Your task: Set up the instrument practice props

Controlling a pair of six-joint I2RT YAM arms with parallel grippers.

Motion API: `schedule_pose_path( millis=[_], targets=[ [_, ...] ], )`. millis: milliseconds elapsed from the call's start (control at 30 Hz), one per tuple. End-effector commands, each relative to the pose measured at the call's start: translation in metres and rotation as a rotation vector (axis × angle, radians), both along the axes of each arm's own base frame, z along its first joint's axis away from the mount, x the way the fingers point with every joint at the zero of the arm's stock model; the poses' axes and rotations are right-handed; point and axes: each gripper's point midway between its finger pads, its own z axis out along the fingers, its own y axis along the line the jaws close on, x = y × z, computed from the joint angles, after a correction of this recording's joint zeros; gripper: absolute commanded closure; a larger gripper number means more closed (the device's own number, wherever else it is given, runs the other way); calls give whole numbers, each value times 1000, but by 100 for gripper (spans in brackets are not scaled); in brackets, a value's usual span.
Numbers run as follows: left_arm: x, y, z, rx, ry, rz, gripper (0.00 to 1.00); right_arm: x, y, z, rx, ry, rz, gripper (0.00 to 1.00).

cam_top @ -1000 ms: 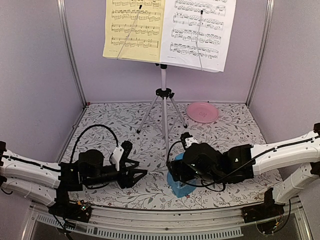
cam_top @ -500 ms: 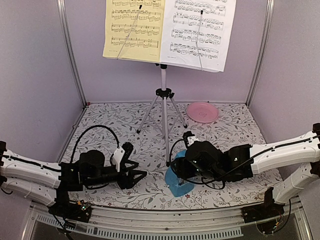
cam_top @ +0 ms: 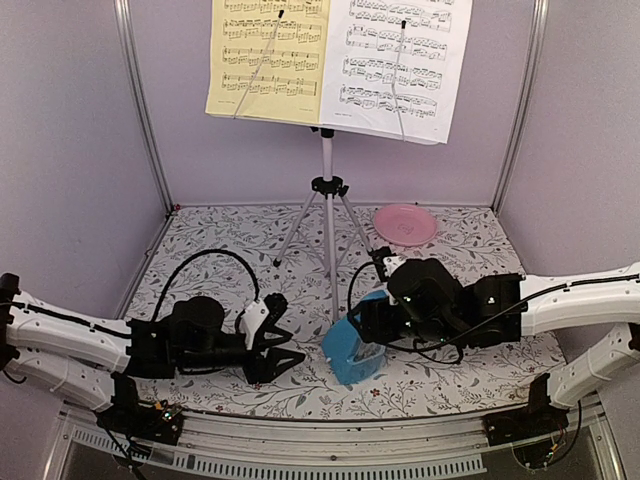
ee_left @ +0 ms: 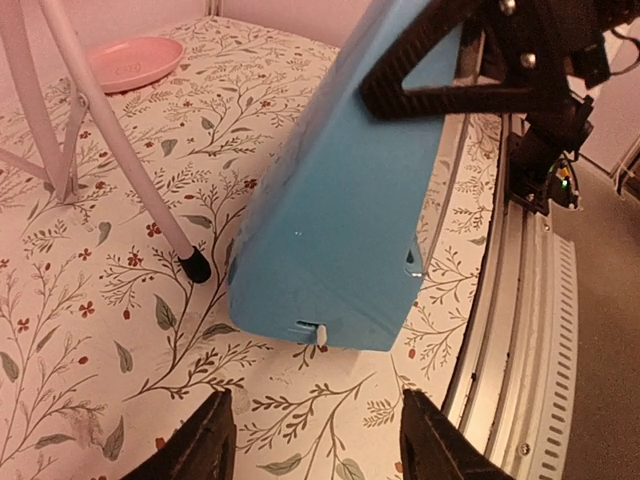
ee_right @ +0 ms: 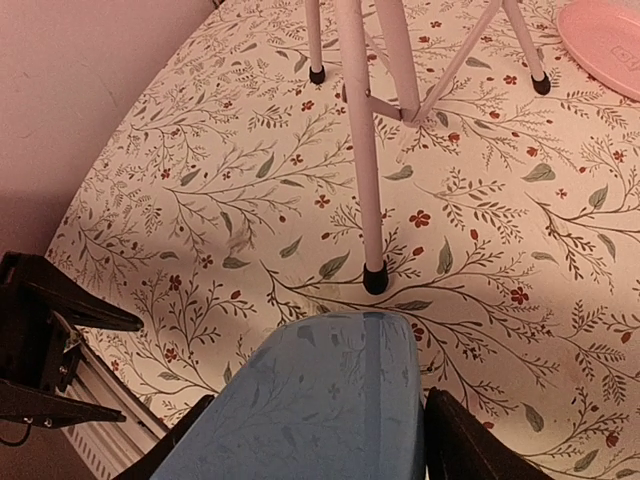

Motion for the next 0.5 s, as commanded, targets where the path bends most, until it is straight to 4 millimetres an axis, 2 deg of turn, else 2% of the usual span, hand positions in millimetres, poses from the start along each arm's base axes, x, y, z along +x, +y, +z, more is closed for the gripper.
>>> schedule_pose_path(
  millis=[0,67,133,300,467],
  targets=[
    [-13,-12,1,45,-39,-101,43,10,13,79,204,-78,21,88],
    [-14,-14,-1,62,-51,-125,42,10,13,82,211,-78,34,93],
    [-13,-15,-6,99,-75,-137,35,10,13,83,214,-74,54,99],
    [-12,-13,-13,150,-128,-161,23,5,19,81,202,-76,139,100],
    [-13,-21,-28,185,-143,-203,16,10,26,73,164,-102,183,100]
  ],
)
